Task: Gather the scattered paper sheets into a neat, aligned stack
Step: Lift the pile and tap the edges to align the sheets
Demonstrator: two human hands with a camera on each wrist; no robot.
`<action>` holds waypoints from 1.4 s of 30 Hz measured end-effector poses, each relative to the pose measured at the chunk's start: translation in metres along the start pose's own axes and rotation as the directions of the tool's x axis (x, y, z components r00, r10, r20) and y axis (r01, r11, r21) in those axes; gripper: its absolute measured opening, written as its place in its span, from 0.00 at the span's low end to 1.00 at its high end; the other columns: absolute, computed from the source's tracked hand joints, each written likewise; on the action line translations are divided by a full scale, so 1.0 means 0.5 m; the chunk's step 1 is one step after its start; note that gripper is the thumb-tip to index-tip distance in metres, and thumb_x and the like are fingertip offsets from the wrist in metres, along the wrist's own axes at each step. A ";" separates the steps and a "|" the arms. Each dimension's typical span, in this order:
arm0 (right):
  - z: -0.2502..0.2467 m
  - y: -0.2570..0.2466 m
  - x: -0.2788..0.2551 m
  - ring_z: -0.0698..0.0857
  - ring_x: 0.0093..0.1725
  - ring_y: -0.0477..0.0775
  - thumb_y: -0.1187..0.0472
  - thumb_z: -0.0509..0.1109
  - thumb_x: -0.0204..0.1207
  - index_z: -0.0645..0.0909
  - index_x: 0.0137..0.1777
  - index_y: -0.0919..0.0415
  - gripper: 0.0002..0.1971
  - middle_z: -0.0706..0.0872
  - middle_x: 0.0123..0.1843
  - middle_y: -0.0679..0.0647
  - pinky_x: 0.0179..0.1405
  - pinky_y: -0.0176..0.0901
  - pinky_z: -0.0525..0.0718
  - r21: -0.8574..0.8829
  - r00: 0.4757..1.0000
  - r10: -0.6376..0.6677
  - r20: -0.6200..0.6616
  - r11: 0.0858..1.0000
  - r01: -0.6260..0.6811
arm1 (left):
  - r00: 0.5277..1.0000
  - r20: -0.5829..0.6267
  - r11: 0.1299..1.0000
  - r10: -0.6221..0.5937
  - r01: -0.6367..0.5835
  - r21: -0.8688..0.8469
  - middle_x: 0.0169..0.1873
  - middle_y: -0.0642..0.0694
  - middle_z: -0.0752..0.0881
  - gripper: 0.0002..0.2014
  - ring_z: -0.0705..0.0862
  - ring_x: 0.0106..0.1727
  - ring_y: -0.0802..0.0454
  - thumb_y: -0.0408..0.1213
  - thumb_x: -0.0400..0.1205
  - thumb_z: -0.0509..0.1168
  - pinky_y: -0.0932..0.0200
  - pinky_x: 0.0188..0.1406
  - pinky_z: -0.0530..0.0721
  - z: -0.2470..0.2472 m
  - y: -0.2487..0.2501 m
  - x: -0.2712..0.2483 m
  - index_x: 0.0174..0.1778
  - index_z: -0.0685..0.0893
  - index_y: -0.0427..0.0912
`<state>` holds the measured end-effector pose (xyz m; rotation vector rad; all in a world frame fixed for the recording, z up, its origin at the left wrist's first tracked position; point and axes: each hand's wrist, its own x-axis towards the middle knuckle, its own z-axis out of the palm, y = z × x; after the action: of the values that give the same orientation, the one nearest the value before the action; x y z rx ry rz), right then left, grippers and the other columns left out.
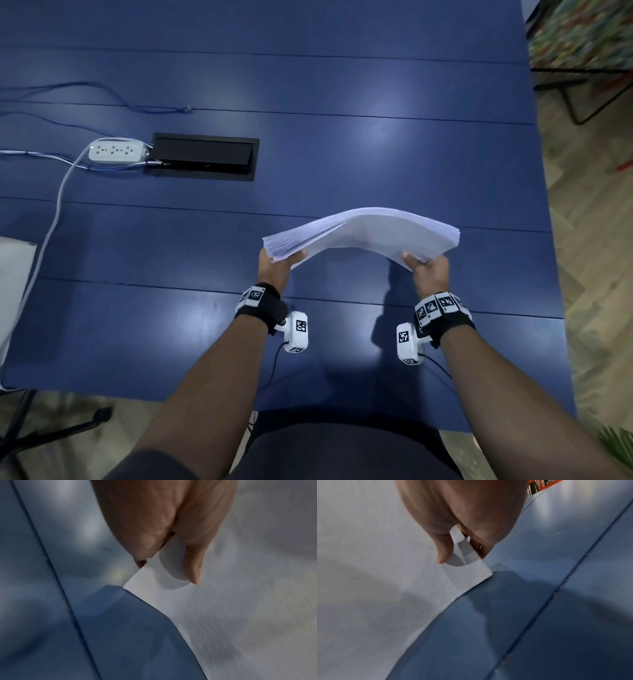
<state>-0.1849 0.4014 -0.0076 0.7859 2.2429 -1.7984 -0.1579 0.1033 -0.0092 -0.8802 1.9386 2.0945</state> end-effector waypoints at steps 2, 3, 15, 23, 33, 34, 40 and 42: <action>-0.001 -0.035 -0.011 0.92 0.50 0.50 0.74 0.76 0.75 0.89 0.49 0.55 0.12 0.93 0.49 0.51 0.65 0.59 0.87 0.033 0.999 -0.041 -0.011 0.999 0.041 | 1.000 0.029 1.000 0.005 -0.005 -0.011 0.61 0.39 0.95 0.20 0.93 0.63 0.42 0.23 0.75 0.80 0.47 0.67 0.88 -0.007 0.011 0.002 0.61 0.93 0.43; -0.002 -0.060 -0.015 0.92 0.47 0.44 0.76 0.74 0.76 0.88 0.52 0.57 0.14 0.92 0.48 0.49 0.60 0.51 0.88 0.047 0.997 -0.074 -0.008 0.996 0.075 | 0.999 0.050 1.000 0.006 -0.004 -0.024 0.62 0.38 0.95 0.21 0.93 0.65 0.39 0.22 0.74 0.80 0.44 0.68 0.89 -0.012 0.014 0.002 0.63 0.92 0.41; -0.076 -0.404 -0.090 0.82 0.40 0.62 0.71 0.73 0.66 0.80 0.41 0.55 0.10 0.83 0.36 0.50 0.33 0.50 0.76 -0.691 0.662 -0.587 0.466 0.226 0.687 | 0.881 0.240 0.848 0.408 -0.463 0.256 0.80 0.52 0.80 0.43 0.77 0.83 0.55 0.44 0.68 0.86 0.59 0.85 0.70 -0.029 0.160 -0.042 0.80 0.77 0.52; -0.048 -0.430 -0.144 0.89 0.41 0.57 0.56 0.85 0.67 0.89 0.46 0.51 0.10 0.92 0.41 0.48 0.42 0.48 0.81 -0.636 0.645 -0.688 0.333 0.341 0.692 | 0.937 0.177 0.952 0.302 -0.286 -0.109 0.45 0.54 0.97 0.16 0.94 0.47 0.56 0.21 0.80 0.77 0.56 0.52 0.90 0.088 0.224 -0.102 0.49 0.95 0.50; 0.015 -0.268 -0.141 0.90 0.45 0.41 0.77 0.77 0.74 0.84 0.54 0.60 0.14 0.94 0.45 0.42 0.48 0.37 0.87 0.311 0.933 -0.360 0.011 0.888 0.339 | 0.936 0.096 0.928 0.339 -0.316 -0.198 0.47 0.51 0.97 0.13 0.94 0.48 0.53 0.23 0.80 0.78 0.55 0.50 0.91 0.071 0.217 -0.092 0.49 0.95 0.48; 0.027 -0.256 -0.147 0.90 0.45 0.41 0.76 0.76 0.75 0.84 0.54 0.60 0.14 0.93 0.45 0.42 0.49 0.38 0.88 0.312 0.932 -0.356 -0.062 0.880 0.357 | 0.936 0.081 0.927 0.343 -0.323 -0.190 0.45 0.52 0.97 0.14 0.94 0.47 0.53 0.22 0.81 0.77 0.55 0.49 0.92 0.076 0.213 -0.092 0.49 0.95 0.48; 0.076 -0.190 -0.145 0.90 0.51 0.41 0.77 0.73 0.78 0.80 0.65 0.72 0.16 0.90 0.54 0.54 0.57 0.41 0.86 0.343 0.960 -0.255 -0.116 0.897 0.280 | 0.968 -0.028 0.964 0.249 -0.250 -0.094 0.44 0.54 0.97 0.12 0.94 0.46 0.56 0.23 0.79 0.79 0.50 0.53 0.90 0.102 0.160 -0.085 0.55 0.92 0.41; 0.066 -0.184 -0.134 0.90 0.52 0.42 0.77 0.74 0.77 0.80 0.65 0.70 0.17 0.90 0.55 0.55 0.57 0.41 0.86 0.324 0.961 -0.264 -0.081 0.905 0.275 | 0.964 -0.052 0.960 0.259 -0.263 -0.094 0.48 0.49 0.96 0.16 0.93 0.49 0.51 0.26 0.74 0.80 0.47 0.55 0.92 0.096 0.158 -0.085 0.58 0.92 0.39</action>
<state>-0.1797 0.3376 0.0922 0.5790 2.1865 -2.3552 -0.1768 0.1484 0.0800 -0.7200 2.0866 2.3547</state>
